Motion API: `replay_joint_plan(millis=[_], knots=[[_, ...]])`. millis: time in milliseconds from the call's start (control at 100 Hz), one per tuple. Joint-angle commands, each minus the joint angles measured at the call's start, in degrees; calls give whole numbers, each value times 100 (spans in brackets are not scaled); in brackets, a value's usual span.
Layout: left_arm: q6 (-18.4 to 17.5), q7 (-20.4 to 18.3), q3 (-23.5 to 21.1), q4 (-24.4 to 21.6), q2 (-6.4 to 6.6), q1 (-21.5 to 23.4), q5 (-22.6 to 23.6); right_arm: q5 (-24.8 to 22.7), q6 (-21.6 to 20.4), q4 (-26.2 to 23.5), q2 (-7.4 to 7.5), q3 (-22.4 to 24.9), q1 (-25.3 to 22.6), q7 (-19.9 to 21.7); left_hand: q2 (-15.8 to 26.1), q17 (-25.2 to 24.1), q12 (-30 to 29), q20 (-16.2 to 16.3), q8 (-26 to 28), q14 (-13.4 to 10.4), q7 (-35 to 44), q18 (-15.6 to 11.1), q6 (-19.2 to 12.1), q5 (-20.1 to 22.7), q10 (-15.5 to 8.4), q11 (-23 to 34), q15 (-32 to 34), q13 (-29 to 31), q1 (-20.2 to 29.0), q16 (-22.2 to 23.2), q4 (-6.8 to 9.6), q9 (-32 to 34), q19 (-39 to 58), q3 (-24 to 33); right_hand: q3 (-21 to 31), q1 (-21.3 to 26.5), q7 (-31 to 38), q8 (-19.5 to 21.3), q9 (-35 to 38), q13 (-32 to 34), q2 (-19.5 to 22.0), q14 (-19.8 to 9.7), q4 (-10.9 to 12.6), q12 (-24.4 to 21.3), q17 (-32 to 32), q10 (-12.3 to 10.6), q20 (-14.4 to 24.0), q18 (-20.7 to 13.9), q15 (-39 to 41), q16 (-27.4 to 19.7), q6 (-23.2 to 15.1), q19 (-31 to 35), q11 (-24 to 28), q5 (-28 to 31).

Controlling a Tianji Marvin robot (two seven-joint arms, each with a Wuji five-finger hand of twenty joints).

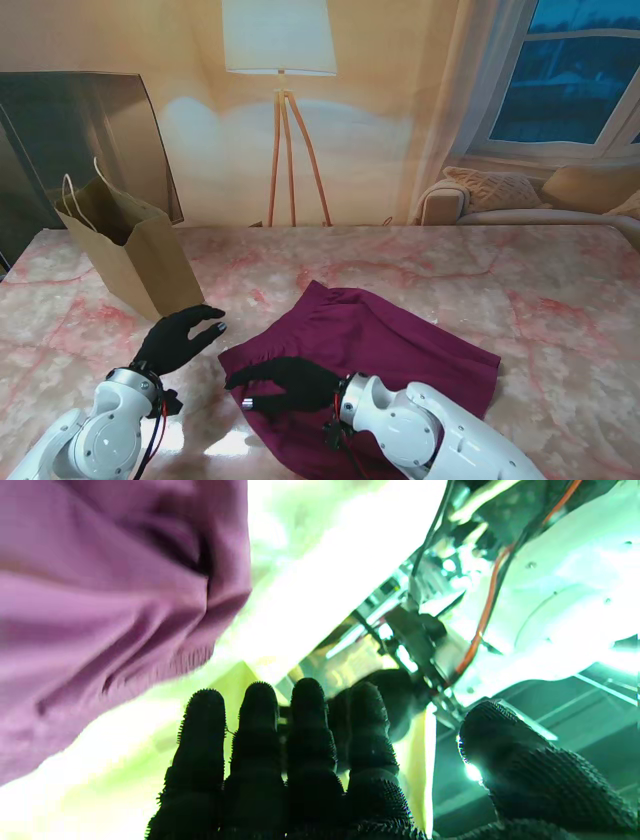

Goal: Fold the socks and the shorts into the kraft paper bag

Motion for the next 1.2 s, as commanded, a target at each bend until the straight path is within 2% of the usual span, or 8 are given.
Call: replay_joint_plan(millis=[0, 240, 370, 400, 500, 1000, 1090, 1190], knots=[[-15, -31, 83, 40, 13, -56, -13, -227, 129, -312, 166, 206, -252, -36, 174, 23, -18, 34, -70, -178, 52, -163, 34, 71, -108, 25, -49, -63, 103, -53, -137, 63, 61, -70, 107, -199, 120, 61, 117, 115, -86, 2, -247, 49, 42, -168, 204, -4, 112, 106, -158, 167, 89, 86], [-240, -265, 505, 281, 65, -340, -74, -1053, 1021, -1442, 388, 1679, -1444, 421, 221, 104, 24, 115, -35, -197, 230, -440, -24, 253, -152, 119, 66, 98, 256, -10, -215, 261, 237, 301, 73, -149, 142, 18, 252, 290, -41, 104, -262, 1, 200, -35, 226, 25, 166, 125, -90, 257, -4, 255], [-349, -487, 768, 449, 99, -535, -232, -1268, 1445, -1758, 453, 2257, -1929, 764, 436, 63, 35, 113, -18, -207, 343, -498, -38, 419, -72, 172, 112, 141, 214, -1, -277, 401, 234, 271, -5, -149, 66, -61, 288, 314, -10, 177, -267, -99, 228, 85, 214, 76, 143, 100, -11, 312, -215, 294], [-372, -529, 831, 494, 108, -584, -237, -1333, 1546, -1808, 466, 2367, -2020, 837, 471, 42, 39, 109, -21, -211, 357, -492, -39, 435, -245, 189, 120, 145, 211, -1, -284, 442, 226, 241, -28, -156, 49, -74, 275, 297, 10, 192, -270, -113, 224, 119, 207, 74, 133, 92, 13, 311, -248, 282], [-411, -626, 1029, 638, 131, -729, -226, -1433, 1864, -1889, 490, 2655, -2248, 1026, 605, -39, 38, 81, -46, -241, 366, -501, -58, 420, -279, 203, 125, 119, 158, -11, -291, 448, 165, 109, -133, -142, -13, -134, 293, 298, 43, 243, -262, -197, 238, 243, 169, 100, 119, 55, 89, 324, -424, 285], [-338, -961, 1611, 1068, 171, -1081, -473, -1604, 3151, -1895, 394, 3274, -2842, 781, 1163, -230, 4, -1, -179, -290, 397, -612, 6, 371, -267, 252, 152, 3, 330, -62, -282, 391, 8, -813, -414, -32, -98, -212, 443, 275, 130, 460, -248, -322, 206, 431, 124, 279, 202, 21, 215, 475, -688, 337], [-177, -1059, 1668, 1104, 189, -1133, -445, -1544, 3290, -1797, 402, 3239, -2766, 848, 1259, -203, -5, 25, -187, -238, 384, -586, 81, 384, -54, 234, 176, 38, 308, -53, -293, 399, 62, -920, -447, -30, -109, -217, 429, 272, 143, 505, -248, -317, 197, 479, 121, 308, 215, 26, 226, 526, -687, 341], [141, -1244, 1691, 1060, 216, -1145, -451, -1481, 3366, -1603, 420, 3121, -2559, 959, 1665, -225, -40, 76, -239, -44, 274, -516, 249, 353, 105, 195, 221, 55, 689, -35, -334, 414, 183, -1752, -473, -23, -122, -220, 421, 244, 152, 505, -242, -325, 171, 479, 103, 313, 212, 23, 232, 563, -707, 325]])
